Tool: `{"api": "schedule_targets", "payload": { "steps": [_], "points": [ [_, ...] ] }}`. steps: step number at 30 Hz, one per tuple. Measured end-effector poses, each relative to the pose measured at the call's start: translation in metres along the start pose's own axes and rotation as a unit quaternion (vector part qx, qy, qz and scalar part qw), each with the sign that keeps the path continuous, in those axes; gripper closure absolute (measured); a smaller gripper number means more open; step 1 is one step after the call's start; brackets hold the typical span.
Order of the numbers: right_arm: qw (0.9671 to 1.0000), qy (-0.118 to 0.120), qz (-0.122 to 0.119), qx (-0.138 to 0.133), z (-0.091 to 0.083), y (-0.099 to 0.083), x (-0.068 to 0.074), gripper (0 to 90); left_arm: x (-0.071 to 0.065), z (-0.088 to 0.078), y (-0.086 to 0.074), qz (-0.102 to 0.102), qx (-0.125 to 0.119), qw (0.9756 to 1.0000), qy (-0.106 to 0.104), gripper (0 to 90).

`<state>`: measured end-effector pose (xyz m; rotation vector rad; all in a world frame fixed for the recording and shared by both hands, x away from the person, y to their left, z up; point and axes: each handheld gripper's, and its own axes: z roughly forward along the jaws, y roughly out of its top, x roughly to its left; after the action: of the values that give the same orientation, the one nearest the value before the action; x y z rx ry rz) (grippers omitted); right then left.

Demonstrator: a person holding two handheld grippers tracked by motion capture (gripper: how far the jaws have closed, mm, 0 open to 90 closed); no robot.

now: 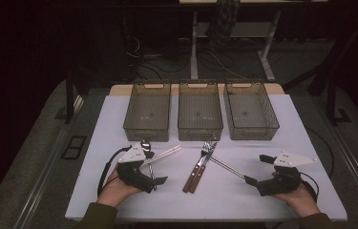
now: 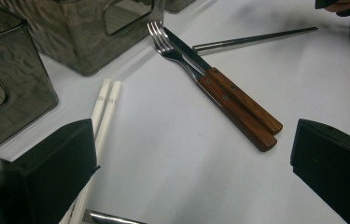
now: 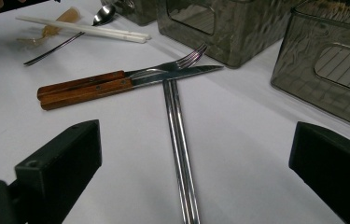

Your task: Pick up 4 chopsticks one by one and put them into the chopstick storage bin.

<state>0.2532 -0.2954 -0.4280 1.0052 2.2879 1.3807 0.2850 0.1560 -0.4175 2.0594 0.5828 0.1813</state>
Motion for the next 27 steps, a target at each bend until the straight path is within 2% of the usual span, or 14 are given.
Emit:
{"api": "schedule_targets", "payload": {
  "steps": [6,10,15,27],
  "points": [
    [1.0,0.002,0.0,-0.001,-0.001,0.0,-0.001,2.2,-0.001,0.001,0.001,0.0,0.0,1.0,-0.004,0.0],
    [1.0,0.008,0.005,-0.003,-0.001,-0.001,0.0,2.2,0.0,-0.001,0.001,0.0,-0.001,1.0,-0.001,0.0],
    [0.9999,0.009,-0.004,-0.005,-0.004,0.001,0.001,2.2,0.0,-0.004,0.001,0.003,0.0,1.0,0.009,1.3],
    [0.9999,0.005,0.001,-0.012,-0.005,0.0,-0.001,2.2,0.014,-0.006,0.005,-0.01,-0.013,0.9998,0.014,13.3]
  ]
}}
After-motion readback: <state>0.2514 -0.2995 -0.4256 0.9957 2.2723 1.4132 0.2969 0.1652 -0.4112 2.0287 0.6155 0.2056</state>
